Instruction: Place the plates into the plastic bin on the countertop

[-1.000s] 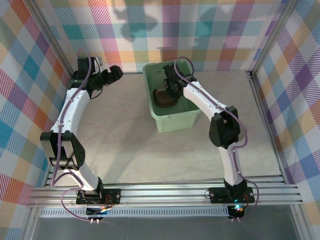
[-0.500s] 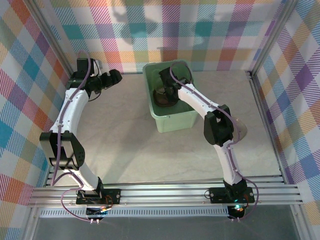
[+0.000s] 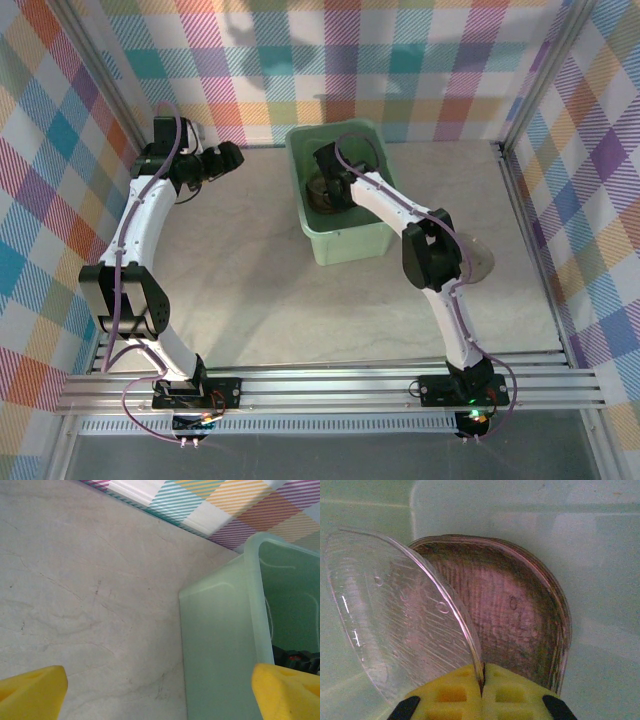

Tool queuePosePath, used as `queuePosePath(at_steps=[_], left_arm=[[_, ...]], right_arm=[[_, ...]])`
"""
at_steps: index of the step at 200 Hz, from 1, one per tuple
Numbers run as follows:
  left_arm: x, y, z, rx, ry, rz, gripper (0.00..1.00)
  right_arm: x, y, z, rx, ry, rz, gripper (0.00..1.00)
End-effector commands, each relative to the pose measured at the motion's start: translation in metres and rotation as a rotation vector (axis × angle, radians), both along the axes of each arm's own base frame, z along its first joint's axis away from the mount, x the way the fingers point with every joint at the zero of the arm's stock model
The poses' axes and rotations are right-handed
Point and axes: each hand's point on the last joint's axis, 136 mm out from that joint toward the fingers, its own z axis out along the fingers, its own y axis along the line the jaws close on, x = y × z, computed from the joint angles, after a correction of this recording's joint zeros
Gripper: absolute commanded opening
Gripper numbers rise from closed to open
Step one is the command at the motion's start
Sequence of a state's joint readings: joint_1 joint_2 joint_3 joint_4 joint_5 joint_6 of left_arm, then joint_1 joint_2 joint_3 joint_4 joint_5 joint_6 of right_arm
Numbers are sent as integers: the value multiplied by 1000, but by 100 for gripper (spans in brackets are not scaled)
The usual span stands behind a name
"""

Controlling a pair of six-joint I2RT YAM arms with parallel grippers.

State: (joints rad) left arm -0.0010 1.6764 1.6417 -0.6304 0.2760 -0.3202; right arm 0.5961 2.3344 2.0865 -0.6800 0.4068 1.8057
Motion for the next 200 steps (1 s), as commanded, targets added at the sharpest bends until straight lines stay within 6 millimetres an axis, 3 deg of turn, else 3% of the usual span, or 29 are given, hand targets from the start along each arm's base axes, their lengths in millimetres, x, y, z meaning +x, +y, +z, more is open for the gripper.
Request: queuePosePath(at_steps=[1,43,123,200], left_arm=[[-3,4,13,-1,-18,-2,94],[-6,2,10,-22,-9,1,93],[-12,2,9,-41,-8,19,93],[-6,-5,2,-74,-14,25,93]], right_arm=[[-9,1,-13,3,32,-8,0],[-10,0,-27,-6,33,-9,0],[-20,2,-34,-6,80,37,0],[-5,-4,6,40,-118,11,0]])
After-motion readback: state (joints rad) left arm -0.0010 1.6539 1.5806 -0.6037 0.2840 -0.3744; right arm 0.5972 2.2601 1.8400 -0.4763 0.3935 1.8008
